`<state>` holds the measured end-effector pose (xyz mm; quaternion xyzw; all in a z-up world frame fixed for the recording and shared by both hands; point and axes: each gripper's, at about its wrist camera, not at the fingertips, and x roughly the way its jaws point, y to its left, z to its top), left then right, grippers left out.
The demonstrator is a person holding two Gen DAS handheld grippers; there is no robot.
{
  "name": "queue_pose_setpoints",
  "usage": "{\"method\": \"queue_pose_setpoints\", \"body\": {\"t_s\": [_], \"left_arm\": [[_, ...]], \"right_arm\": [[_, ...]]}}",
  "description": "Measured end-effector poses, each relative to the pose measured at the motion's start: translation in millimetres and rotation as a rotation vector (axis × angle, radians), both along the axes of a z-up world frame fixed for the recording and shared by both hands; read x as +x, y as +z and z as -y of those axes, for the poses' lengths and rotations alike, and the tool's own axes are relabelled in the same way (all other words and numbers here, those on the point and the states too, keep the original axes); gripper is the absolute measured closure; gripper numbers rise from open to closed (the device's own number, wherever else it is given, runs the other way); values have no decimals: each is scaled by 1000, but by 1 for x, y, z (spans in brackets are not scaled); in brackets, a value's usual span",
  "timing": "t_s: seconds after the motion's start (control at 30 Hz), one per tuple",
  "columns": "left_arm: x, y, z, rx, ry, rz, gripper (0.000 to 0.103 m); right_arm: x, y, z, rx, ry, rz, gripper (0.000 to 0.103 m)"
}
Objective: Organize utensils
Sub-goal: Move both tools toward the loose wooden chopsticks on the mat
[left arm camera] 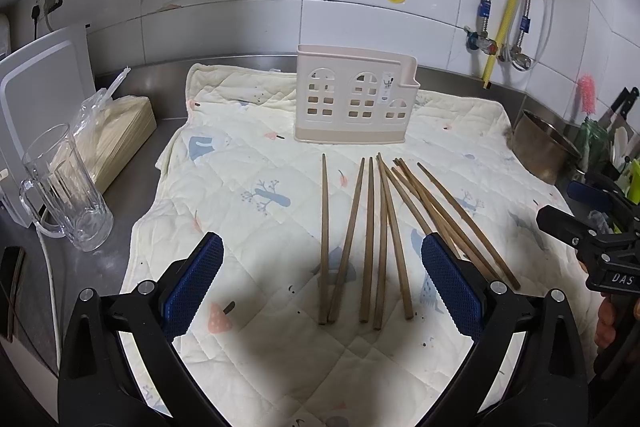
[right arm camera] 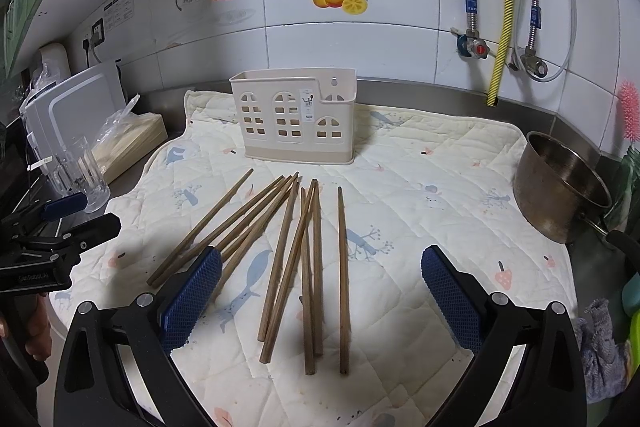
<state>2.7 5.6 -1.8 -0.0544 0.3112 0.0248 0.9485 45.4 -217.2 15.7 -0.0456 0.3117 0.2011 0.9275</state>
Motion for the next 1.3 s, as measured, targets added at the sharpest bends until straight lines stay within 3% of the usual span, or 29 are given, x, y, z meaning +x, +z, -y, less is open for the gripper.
{"method": "queue_pose_setpoints", "body": {"t_s": [1.3], "left_arm": [[3, -4, -6, -28, 26, -25, 5]], "right_arm": [[0, -8, -7, 19, 24, -10, 6]]}}
